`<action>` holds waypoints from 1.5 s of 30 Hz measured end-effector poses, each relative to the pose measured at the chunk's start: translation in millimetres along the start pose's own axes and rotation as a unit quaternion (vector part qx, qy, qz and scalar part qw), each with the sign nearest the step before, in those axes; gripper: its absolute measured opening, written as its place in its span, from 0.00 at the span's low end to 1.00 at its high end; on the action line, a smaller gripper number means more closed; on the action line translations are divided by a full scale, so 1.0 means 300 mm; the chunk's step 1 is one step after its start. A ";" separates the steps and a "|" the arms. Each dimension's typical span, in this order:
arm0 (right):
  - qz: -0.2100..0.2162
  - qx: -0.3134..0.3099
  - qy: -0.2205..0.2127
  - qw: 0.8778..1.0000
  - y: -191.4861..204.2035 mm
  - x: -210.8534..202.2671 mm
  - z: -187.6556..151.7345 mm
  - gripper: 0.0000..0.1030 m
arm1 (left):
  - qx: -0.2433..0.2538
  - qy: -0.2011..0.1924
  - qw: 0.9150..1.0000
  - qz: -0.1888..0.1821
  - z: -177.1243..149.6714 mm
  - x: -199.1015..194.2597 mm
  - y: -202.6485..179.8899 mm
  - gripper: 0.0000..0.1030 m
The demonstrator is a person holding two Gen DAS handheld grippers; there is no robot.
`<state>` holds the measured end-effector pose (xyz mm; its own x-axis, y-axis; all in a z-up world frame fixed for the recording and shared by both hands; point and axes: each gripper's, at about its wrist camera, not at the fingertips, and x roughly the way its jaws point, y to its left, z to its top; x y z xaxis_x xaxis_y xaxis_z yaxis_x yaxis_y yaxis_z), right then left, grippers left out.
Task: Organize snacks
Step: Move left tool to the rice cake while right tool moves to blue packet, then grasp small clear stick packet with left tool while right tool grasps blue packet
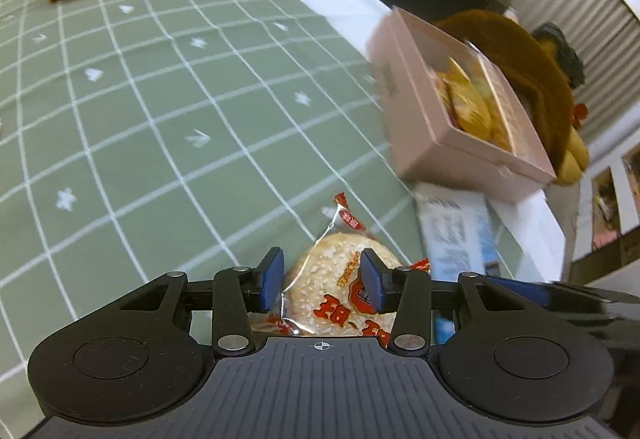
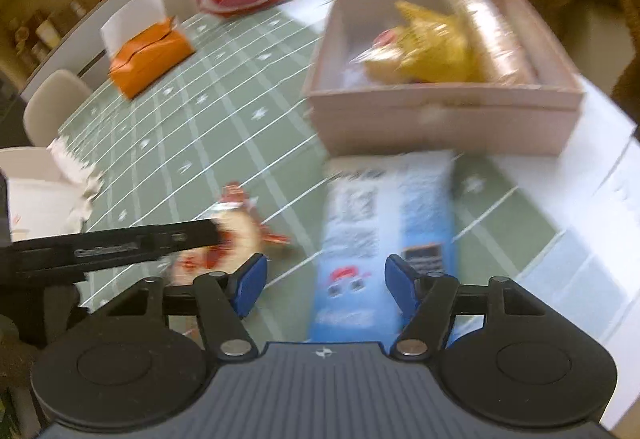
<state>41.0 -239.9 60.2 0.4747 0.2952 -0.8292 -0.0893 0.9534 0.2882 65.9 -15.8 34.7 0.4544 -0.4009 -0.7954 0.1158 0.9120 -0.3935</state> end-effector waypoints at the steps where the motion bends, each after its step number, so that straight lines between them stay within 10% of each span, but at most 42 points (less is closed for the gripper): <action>1: -0.007 -0.008 0.002 1.000 0.016 0.010 -0.006 0.58 | 0.001 0.004 1.000 -0.005 -0.006 -0.001 -0.007 0.46; 14: -0.065 -0.059 -0.028 0.996 0.051 -0.006 -0.083 0.57 | 0.004 0.032 0.995 -0.094 -0.011 -0.057 -0.039 0.42; 26: -0.047 -0.041 -0.042 0.997 0.040 -0.068 -0.130 0.56 | 0.040 0.011 0.999 -0.019 -0.040 -0.060 -0.051 0.37; 31: 0.004 -0.017 -0.013 1.000 0.057 -0.047 -0.145 0.29 | 0.042 0.014 0.999 -0.007 -0.047 -0.042 -0.036 0.37; 45: 0.001 0.007 -0.014 1.000 0.034 -0.020 -0.165 0.31 | 0.039 0.029 0.997 -0.059 -0.051 0.017 -0.031 0.46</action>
<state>-6.1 -228.9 44.5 0.4991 0.2955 -0.8146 -0.0791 0.9517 0.2968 53.6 -27.6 27.4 0.3816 -0.5075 -0.7725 0.2342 0.8616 -0.4503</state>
